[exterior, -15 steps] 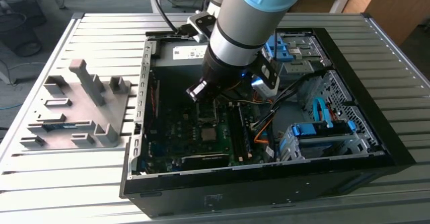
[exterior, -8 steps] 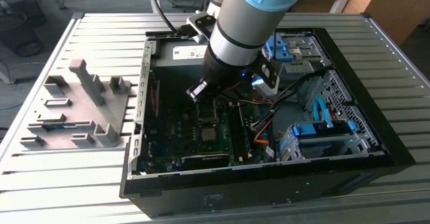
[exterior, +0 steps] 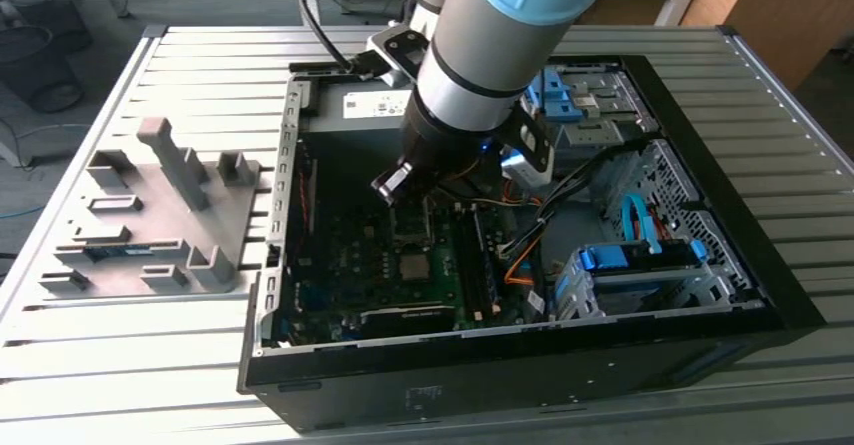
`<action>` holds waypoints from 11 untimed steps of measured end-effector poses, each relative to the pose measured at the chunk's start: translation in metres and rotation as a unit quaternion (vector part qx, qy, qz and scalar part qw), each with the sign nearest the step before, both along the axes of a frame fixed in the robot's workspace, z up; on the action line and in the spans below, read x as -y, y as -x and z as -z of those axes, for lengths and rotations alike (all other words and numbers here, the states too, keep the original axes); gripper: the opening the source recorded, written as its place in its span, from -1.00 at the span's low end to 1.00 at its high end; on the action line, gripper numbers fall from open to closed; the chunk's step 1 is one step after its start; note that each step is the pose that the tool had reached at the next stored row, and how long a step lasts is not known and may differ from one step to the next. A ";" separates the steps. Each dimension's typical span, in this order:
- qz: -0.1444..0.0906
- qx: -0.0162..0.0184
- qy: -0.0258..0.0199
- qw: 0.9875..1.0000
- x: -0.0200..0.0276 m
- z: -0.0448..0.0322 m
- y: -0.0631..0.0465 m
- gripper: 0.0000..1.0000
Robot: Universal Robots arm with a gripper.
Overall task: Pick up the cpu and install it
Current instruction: 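Close the cpu cover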
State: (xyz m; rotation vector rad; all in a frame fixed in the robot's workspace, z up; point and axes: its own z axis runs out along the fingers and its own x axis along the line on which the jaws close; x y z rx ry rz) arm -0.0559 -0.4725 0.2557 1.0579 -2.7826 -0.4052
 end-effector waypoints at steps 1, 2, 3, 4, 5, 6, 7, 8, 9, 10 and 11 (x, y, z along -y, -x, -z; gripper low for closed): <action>0.000 0.000 -0.009 1.000 0.0000 0.0000 0.000 -0.80; 0.000 0.000 -0.014 1.000 0.0000 0.0000 -0.002 -0.80; 0.000 -0.001 -0.014 1.000 0.0000 0.0000 -0.005 -0.80; 0.000 -0.001 -0.014 1.000 0.0000 0.0001 -0.008 -0.80; 0.000 -0.001 -0.014 1.000 0.0000 0.0001 -0.009 -0.80; 0.000 -0.002 -0.014 1.000 0.0000 0.0001 -0.009 -0.80; 0.000 -0.002 -0.014 1.000 0.0000 0.0001 -0.009 -0.80; 0.000 -0.002 -0.014 1.000 0.0000 0.0001 -0.009 -0.80; 0.000 -0.002 -0.014 1.000 0.0000 0.0001 -0.009 -0.80; 0.000 -0.002 -0.014 1.000 0.0000 0.0001 -0.009 -0.80; 0.000 0.000 -0.014 1.000 0.0000 0.0001 -0.009 -0.80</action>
